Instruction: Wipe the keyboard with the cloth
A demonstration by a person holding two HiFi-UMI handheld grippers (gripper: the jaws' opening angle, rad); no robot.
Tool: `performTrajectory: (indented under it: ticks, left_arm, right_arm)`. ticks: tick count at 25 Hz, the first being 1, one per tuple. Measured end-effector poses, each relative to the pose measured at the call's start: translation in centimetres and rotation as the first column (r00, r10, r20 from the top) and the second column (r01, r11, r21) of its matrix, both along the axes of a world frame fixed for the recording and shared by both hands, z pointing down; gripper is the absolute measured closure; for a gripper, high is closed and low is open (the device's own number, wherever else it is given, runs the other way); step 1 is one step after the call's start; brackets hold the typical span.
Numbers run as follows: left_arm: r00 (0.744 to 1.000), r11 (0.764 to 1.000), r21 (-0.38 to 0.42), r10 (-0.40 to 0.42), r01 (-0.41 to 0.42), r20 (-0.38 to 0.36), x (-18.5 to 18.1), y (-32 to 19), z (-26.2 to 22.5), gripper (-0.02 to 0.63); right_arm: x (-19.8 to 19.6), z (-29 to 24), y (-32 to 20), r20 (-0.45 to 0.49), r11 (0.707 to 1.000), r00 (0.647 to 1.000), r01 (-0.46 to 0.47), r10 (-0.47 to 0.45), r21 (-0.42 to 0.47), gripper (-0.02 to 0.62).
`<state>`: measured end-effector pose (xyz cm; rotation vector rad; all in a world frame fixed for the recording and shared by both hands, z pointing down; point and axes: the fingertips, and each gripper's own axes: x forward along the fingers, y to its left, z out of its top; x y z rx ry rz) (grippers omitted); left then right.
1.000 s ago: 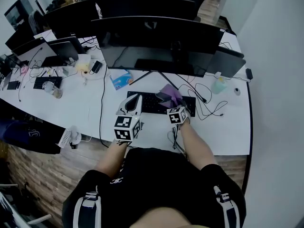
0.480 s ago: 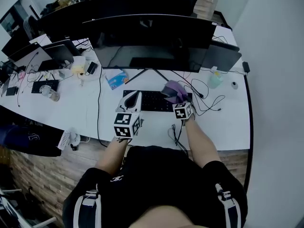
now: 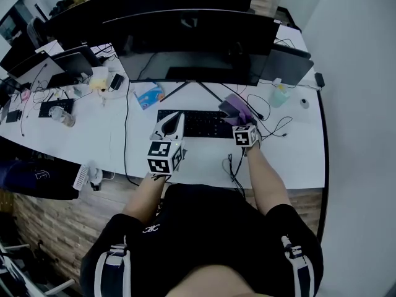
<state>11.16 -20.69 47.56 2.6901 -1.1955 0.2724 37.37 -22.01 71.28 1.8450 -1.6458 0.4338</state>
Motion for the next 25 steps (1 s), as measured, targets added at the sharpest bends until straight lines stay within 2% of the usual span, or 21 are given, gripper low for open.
performTrajectory:
  ticks: [7, 12, 18, 25]
  left_arm:
    - [1.0, 1.0, 0.0, 0.009, -0.009, 0.0, 0.5, 0.8, 0.2, 0.594]
    - [1.0, 1.0, -0.002, 0.024, -0.024, 0.001, 0.9, 1.4, 0.3, 0.594]
    - [0.999, 0.999, -0.009, 0.041, -0.041, 0.005, 1.0, 1.9, 0.8, 0.594]
    - [0.998, 0.998, -0.024, 0.058, -0.058, 0.006, 0.2, 1.5, 1.0, 0.594]
  right_arm:
    - [0.8, 0.2, 2.1, 0.001, 0.999, 0.999, -0.032, 0.032, 0.007, 0.509]
    - [0.7, 0.3, 3.0, 0.047, 0.997, 0.996, -0.078, 0.077, 0.009, 0.509]
    - [0.1, 0.6, 4.8, 0.032, 0.995, 0.995, -0.096, 0.095, 0.03, 0.511]
    - [-0.5, 0.8, 5.9, 0.065, 0.989, 0.987, -0.149, 0.148, 0.015, 0.511]
